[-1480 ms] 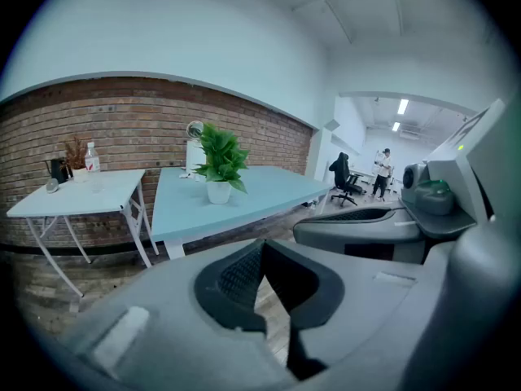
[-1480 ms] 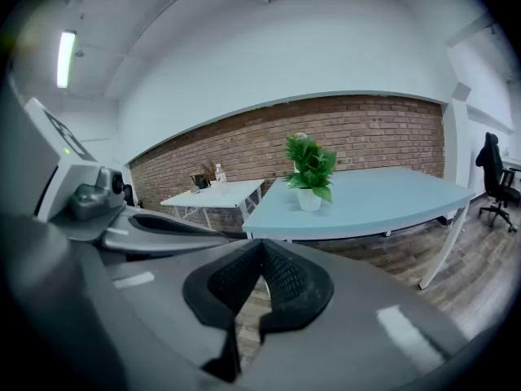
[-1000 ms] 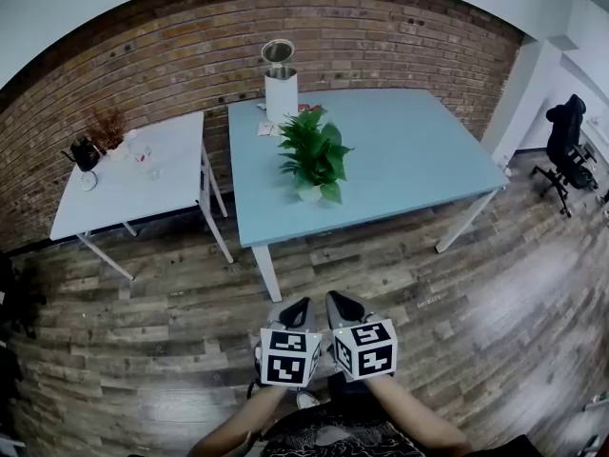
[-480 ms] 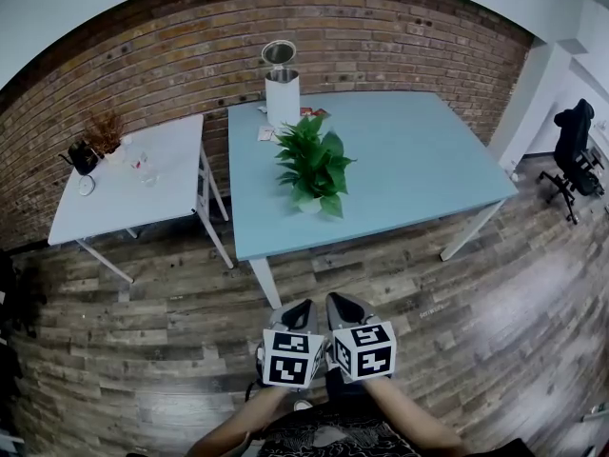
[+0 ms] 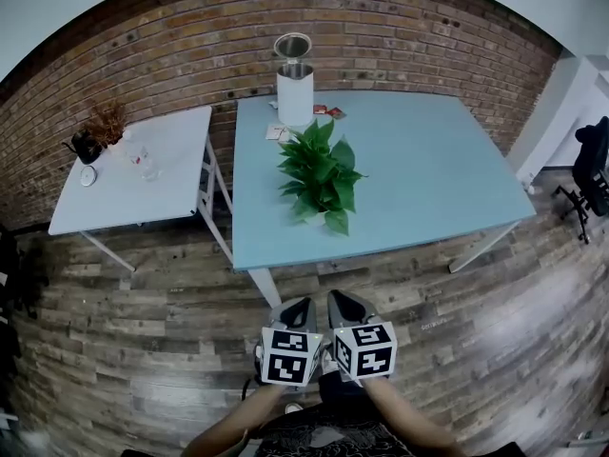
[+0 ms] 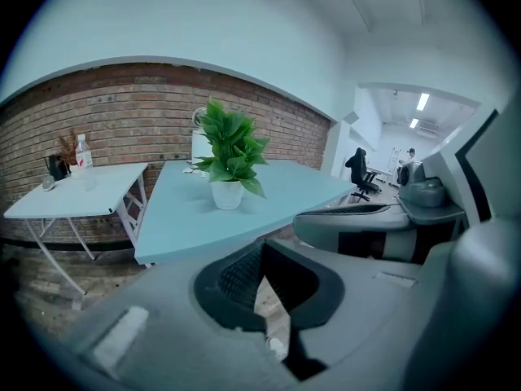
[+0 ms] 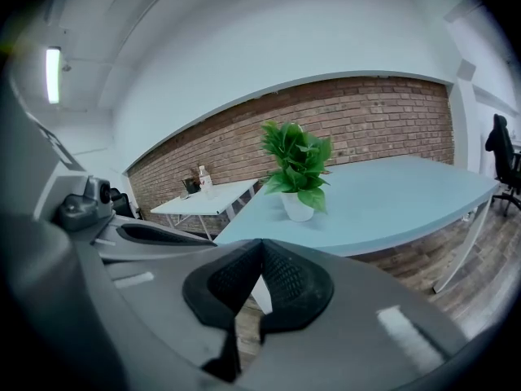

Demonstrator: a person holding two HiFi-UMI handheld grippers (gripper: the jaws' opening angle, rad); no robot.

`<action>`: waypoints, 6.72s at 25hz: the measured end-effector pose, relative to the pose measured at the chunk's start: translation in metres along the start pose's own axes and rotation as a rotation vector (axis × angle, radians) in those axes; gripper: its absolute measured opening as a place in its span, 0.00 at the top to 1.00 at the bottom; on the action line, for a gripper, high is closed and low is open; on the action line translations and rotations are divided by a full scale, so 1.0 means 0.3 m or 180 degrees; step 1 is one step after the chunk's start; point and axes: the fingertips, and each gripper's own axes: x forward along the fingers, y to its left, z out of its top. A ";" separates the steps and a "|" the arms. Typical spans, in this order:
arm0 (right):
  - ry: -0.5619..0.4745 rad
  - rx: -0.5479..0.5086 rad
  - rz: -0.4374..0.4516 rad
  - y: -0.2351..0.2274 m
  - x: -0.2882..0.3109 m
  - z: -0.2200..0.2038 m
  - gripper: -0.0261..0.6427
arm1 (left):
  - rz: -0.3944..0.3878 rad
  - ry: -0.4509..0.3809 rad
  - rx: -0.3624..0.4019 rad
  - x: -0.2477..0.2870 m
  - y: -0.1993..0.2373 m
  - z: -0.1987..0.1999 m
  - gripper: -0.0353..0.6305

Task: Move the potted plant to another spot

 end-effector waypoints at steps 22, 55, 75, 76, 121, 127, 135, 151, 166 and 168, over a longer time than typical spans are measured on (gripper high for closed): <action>-0.0002 -0.0144 0.0314 -0.225 0.248 0.149 0.91 | 0.0571 0.0089 -0.0117 0.266 0.088 0.148 0.95; 0.0380 -0.0327 0.0152 -0.309 0.575 0.166 0.37 | 0.0625 0.0068 -0.0214 0.419 0.297 0.276 0.95; 0.0451 -0.0108 -0.0203 -0.284 0.769 0.177 0.23 | 0.0446 -0.0013 -0.0106 0.445 0.479 0.360 0.95; 0.0452 -0.0062 -0.0214 -0.284 0.775 0.174 0.22 | 0.0429 -0.0010 -0.0092 0.451 0.481 0.361 0.95; 0.0372 -0.0524 -0.0057 -0.373 0.809 0.210 0.24 | 0.0567 -0.0145 -0.0131 0.544 0.420 0.398 0.95; 0.0389 -0.0531 -0.0046 -0.411 0.794 0.210 0.24 | 0.0616 -0.0148 -0.0101 0.556 0.388 0.413 0.95; 0.0410 -0.0531 -0.0034 -0.476 0.772 0.215 0.24 | 0.0616 -0.0121 -0.0090 0.587 0.330 0.426 0.95; 0.0408 -0.0536 0.0002 -0.651 0.730 0.232 0.24 | 0.0606 -0.0034 -0.0082 0.709 0.167 0.463 0.95; 0.0401 -0.0538 0.0001 -0.722 0.712 0.239 0.24 | 0.0590 -0.0002 -0.0040 0.756 0.115 0.481 0.95; 0.0396 -0.0548 -0.0003 -0.735 0.710 0.240 0.24 | 0.0591 -0.0009 -0.0043 0.763 0.106 0.486 0.95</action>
